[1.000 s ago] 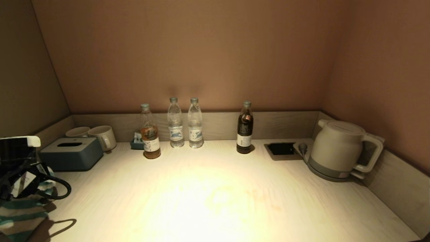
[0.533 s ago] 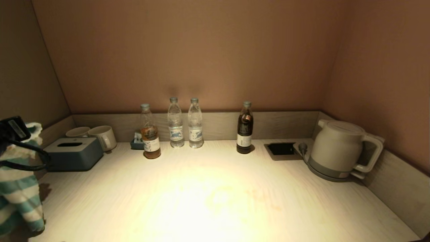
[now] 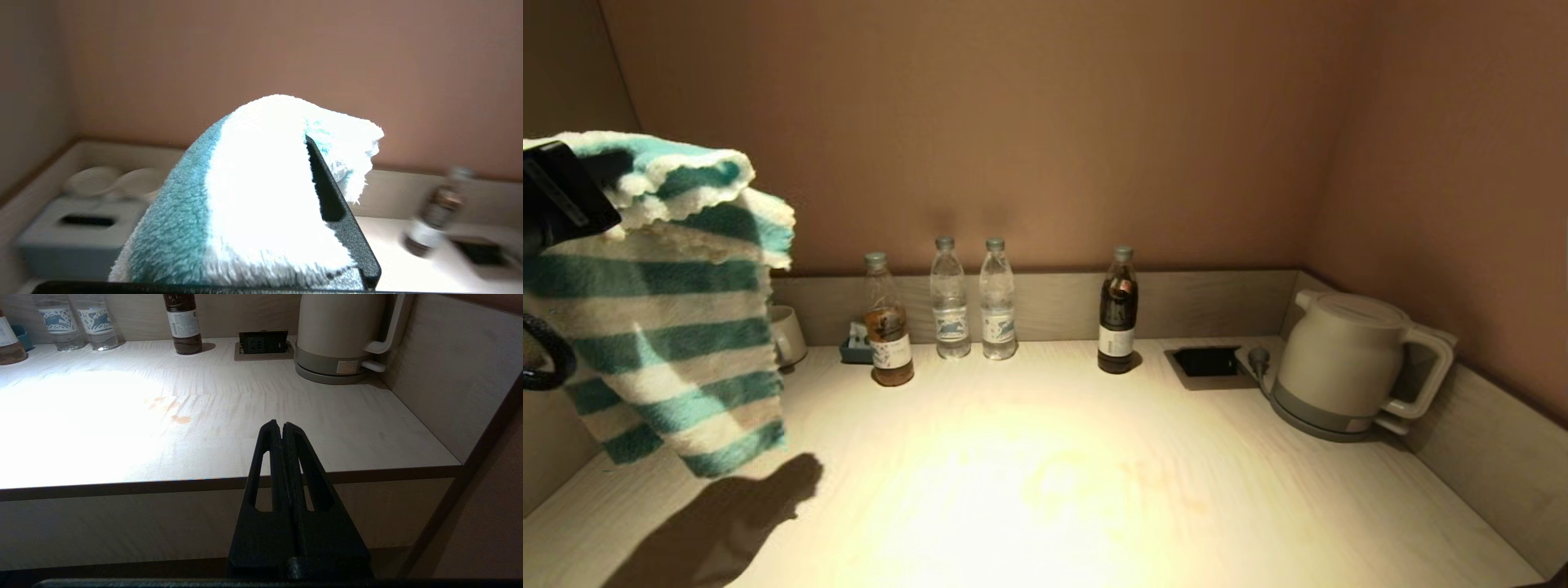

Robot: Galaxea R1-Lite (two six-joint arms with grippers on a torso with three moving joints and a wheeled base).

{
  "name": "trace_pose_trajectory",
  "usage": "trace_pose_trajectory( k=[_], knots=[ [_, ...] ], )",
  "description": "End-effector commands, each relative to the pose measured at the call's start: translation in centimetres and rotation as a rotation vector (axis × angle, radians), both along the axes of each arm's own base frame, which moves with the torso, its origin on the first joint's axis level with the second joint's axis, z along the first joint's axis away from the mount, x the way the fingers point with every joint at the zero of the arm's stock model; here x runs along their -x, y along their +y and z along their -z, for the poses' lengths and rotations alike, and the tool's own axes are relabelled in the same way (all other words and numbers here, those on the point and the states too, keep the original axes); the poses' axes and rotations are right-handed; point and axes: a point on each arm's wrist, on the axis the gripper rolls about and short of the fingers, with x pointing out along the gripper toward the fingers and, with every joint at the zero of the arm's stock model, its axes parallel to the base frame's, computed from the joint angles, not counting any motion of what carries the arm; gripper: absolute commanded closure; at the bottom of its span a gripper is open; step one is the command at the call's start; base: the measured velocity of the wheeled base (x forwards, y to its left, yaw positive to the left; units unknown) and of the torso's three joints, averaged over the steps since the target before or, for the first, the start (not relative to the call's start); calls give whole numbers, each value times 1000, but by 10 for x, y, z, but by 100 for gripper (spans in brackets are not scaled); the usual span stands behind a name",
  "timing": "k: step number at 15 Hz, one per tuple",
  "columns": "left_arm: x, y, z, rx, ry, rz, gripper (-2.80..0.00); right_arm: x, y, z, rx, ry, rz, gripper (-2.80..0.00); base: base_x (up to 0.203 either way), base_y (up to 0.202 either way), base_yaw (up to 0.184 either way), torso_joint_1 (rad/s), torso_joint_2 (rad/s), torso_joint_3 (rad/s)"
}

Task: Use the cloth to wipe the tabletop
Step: Sweep the stains on the table

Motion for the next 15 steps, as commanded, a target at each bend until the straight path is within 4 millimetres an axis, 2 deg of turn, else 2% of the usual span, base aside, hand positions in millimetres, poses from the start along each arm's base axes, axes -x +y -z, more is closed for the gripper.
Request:
trace_pose_trajectory(
  k=[1,4,7,8,9,10,12,13,15],
  knots=[
    [-1,-11,-8,-7,-31,147,0,0,0,0,0,-1,1,0,0,0,0,0,0,0],
    [-16,-40,0,9,16,398,0,0,0,0,0,-1,1,0,0,0,0,0,0,0],
    [-16,-40,0,9,15,398,0,0,0,0,0,-1,1,0,0,0,0,0,0,0],
    [-20,-44,3,7,29,428,0,0,0,0,0,-1,1,0,0,0,0,0,0,0],
    [-33,-53,14,-2,70,457,0,0,0,0,0,-1,1,0,0,0,0,0,0,0],
    [-53,-64,32,-16,130,480,0,0,0,0,0,-1,1,0,0,0,0,0,0,0],
    [-106,-92,94,-48,291,514,0,0,0,0,0,-1,1,0,0,0,0,0,0,0],
    [-125,-103,123,-59,350,527,0,0,0,0,0,-1,1,0,0,0,0,0,0,0],
    [-150,-118,173,-75,433,544,0,0,0,0,0,-1,2,0,0,0,0,0,0,0]
  ],
)
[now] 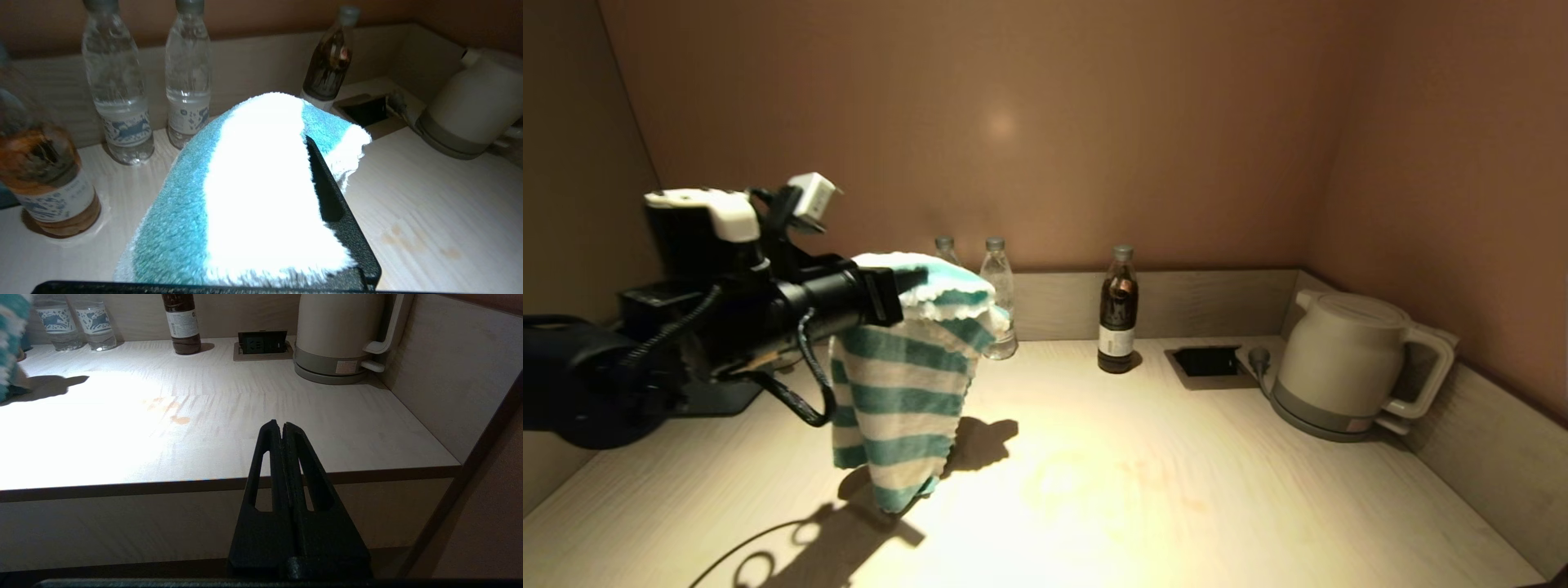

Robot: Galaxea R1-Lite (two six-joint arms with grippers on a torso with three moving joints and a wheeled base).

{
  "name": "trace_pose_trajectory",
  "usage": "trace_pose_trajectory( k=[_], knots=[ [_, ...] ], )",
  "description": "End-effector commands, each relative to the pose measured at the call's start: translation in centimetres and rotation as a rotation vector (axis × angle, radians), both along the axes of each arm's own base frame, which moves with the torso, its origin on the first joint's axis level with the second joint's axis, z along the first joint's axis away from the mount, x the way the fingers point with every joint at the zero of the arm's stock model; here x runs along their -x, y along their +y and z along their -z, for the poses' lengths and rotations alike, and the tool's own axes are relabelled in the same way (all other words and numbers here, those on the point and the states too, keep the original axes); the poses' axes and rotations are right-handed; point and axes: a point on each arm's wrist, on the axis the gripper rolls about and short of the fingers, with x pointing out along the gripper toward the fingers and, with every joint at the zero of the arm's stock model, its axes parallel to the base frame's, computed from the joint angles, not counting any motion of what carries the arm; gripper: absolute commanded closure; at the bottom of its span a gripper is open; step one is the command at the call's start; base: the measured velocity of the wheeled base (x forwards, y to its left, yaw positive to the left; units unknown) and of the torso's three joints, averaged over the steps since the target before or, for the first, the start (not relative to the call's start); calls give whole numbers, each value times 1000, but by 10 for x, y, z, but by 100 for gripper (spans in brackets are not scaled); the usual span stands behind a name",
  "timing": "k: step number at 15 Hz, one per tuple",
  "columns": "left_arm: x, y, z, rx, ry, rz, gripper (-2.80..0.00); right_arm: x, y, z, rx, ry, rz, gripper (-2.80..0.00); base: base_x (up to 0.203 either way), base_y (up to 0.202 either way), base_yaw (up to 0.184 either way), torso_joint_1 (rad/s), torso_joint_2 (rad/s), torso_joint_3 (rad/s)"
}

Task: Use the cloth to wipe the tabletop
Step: Sweep the stains on the table

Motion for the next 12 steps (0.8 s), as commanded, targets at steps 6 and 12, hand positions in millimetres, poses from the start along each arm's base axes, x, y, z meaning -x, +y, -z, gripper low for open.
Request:
trace_pose_trajectory(
  k=[6,12],
  knots=[
    [-46,-27,113,-58,203,11,0,0,0,0,0,0,-1,0,0,0,0,0,0,0],
    [-34,-24,153,-119,303,6,0,0,0,0,0,0,-1,0,0,0,0,0,0,0]
  ],
)
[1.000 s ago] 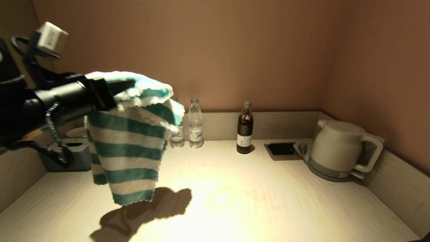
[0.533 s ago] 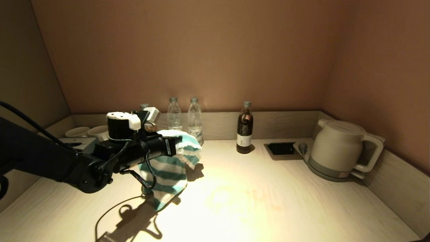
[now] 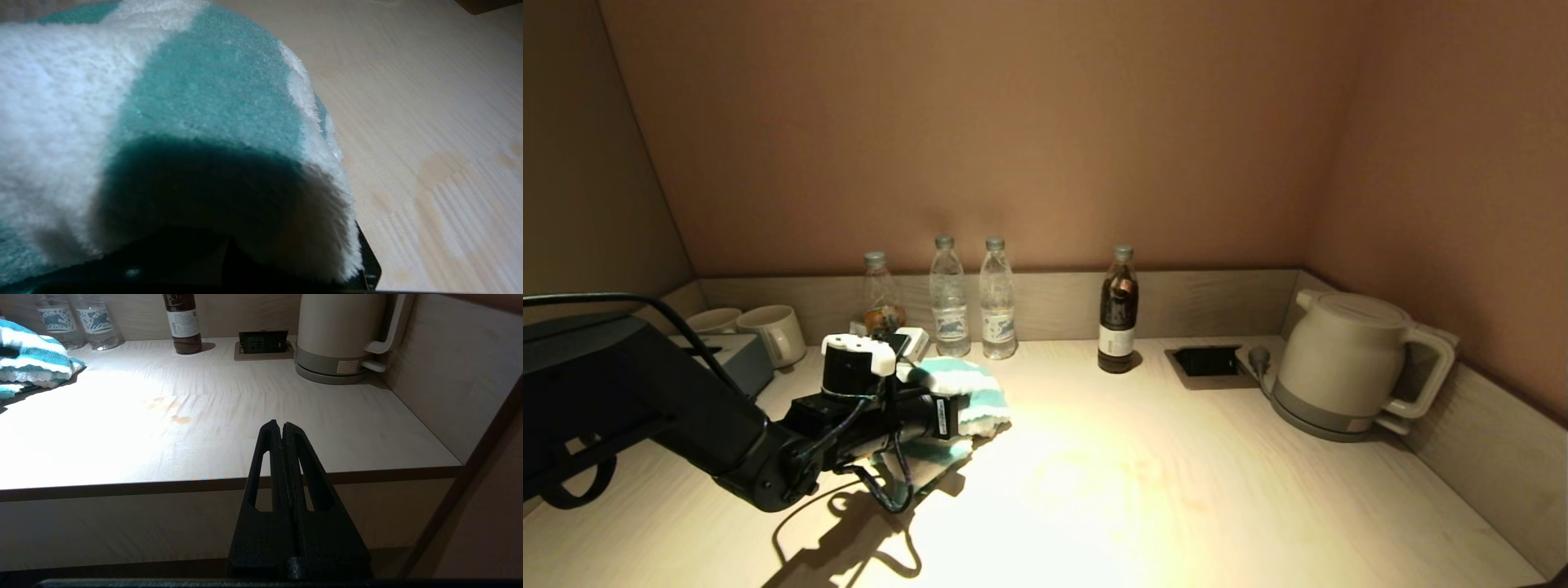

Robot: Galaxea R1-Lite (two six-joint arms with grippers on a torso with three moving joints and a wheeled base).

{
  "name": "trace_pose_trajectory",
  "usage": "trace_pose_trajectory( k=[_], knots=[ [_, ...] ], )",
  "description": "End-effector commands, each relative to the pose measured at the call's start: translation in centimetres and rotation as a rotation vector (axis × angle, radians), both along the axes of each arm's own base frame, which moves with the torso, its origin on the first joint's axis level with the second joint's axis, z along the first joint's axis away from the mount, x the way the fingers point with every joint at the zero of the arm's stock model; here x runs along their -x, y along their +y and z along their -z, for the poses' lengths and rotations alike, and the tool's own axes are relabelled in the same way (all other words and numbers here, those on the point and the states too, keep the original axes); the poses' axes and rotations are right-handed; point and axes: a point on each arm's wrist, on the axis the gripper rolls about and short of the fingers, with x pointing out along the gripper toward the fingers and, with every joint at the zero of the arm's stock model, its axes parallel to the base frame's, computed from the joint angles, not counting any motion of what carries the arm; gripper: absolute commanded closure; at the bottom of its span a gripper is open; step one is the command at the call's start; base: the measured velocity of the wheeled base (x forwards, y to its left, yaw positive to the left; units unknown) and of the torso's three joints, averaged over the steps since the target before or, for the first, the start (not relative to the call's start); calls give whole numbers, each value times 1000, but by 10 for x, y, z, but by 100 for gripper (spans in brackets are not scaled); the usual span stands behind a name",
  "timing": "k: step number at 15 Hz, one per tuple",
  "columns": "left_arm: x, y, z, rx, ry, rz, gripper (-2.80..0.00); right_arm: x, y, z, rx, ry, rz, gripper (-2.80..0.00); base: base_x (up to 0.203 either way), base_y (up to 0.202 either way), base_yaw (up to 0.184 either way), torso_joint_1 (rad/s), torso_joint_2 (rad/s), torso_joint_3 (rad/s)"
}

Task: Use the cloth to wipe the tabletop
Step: Sweep the stains on the table

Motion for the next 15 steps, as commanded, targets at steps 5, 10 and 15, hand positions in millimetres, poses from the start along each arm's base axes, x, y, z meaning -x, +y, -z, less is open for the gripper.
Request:
trace_pose_trajectory(
  k=[5,10,15],
  knots=[
    [51,28,40,-101,33,10,0,0,0,0,0,0,2,0,0,0,0,0,0,0],
    [82,94,47,-212,-132,-140,0,0,0,0,0,0,0,0,0,0,0,0,0,0],
    [75,160,44,-248,-150,-360,0,0,0,0,0,0,0,0,0,0,0,0,0,0]
  ],
)
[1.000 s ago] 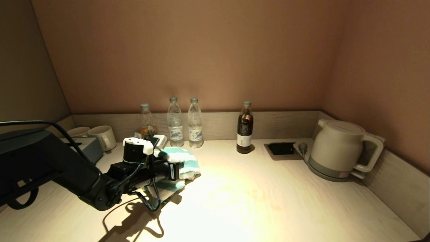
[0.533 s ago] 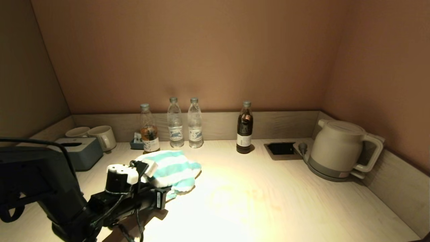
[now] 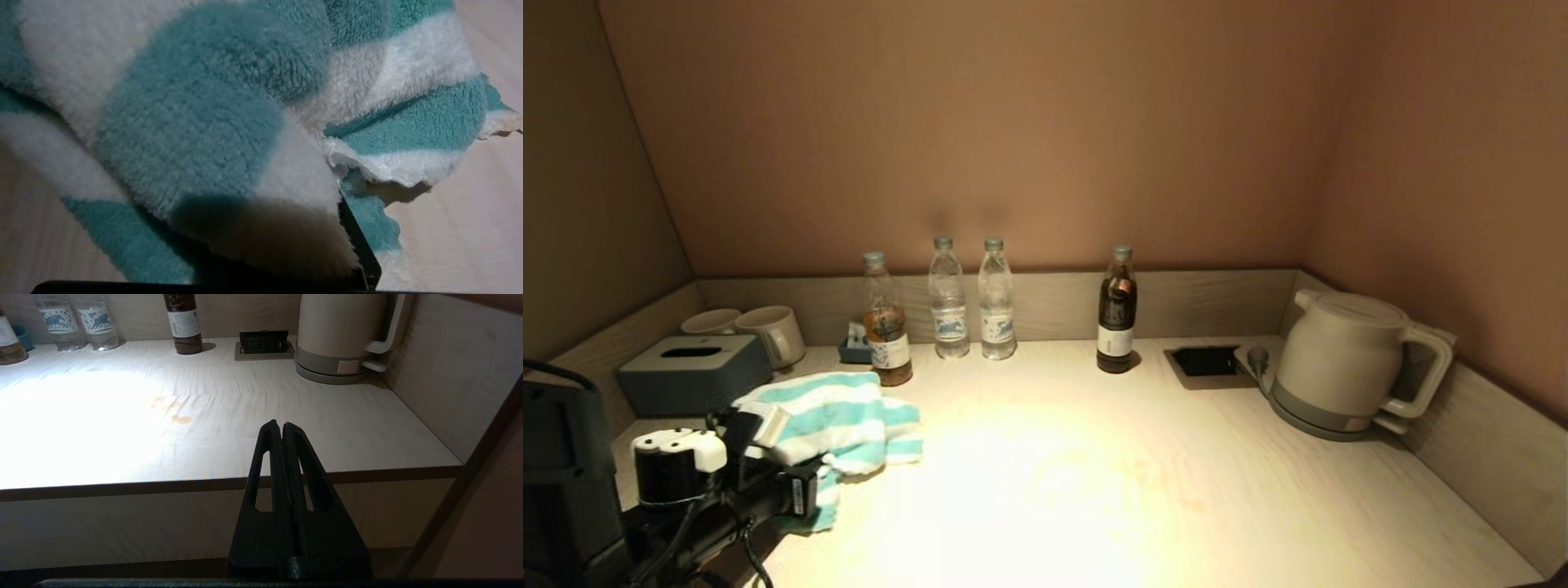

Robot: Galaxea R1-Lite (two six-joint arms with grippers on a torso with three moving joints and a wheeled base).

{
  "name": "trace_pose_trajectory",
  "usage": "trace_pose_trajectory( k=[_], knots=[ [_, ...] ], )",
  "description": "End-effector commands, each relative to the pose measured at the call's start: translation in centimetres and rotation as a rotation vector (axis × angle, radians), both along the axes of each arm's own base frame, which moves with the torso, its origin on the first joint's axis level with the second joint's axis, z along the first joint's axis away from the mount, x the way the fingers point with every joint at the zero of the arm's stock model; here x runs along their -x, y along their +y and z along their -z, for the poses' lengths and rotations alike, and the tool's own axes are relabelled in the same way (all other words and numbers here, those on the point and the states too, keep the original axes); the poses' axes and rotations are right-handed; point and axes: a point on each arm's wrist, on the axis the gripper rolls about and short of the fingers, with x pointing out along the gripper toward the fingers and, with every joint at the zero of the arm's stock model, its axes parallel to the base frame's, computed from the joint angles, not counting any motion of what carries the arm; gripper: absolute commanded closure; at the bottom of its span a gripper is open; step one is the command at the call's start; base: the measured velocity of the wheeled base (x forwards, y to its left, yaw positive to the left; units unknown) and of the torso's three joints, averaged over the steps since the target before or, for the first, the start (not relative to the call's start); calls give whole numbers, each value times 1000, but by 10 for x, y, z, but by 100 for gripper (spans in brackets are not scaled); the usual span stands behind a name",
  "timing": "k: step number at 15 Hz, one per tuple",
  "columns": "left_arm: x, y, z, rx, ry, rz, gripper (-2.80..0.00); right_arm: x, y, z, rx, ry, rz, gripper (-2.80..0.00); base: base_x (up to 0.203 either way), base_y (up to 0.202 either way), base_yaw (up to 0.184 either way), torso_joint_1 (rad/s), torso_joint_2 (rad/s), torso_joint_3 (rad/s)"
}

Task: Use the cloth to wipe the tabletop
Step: Sweep the stains on the table

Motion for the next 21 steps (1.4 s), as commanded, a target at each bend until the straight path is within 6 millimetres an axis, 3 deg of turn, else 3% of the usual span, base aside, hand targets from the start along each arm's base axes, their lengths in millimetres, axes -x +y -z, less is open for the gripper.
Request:
trace_pose_trajectory(
  k=[1,3,6,8,9,13,16,19,21],
  knots=[
    [-2,30,-7,3,-51,-106,0,0,0,0,0,0,0,0,0,0,0,0,0,0],
    [-1,37,-8,2,-54,-128,0,0,0,0,0,0,0,0,0,0,0,0,0,0],
    [2,62,-6,0,-41,-211,0,0,0,0,0,0,0,0,0,0,0,0,0,0],
    [2,57,-5,1,-39,-197,0,0,0,0,0,0,1,0,0,0,0,0,0,0],
    [1,46,-6,3,-40,-157,0,0,0,0,0,0,1,0,0,0,0,0,0,0],
    [5,-31,-7,12,-49,108,0,0,0,0,0,0,0,0,0,0,0,0,0,0],
    [5,-60,-8,10,-64,185,0,0,0,0,0,0,0,0,0,0,0,0,0,0],
    [14,-125,-15,12,-96,356,0,0,0,0,0,0,0,0,0,0,0,0,0,0],
    [14,-139,-20,7,-100,374,0,0,0,0,0,0,1,0,0,0,0,0,0,0]
  ],
)
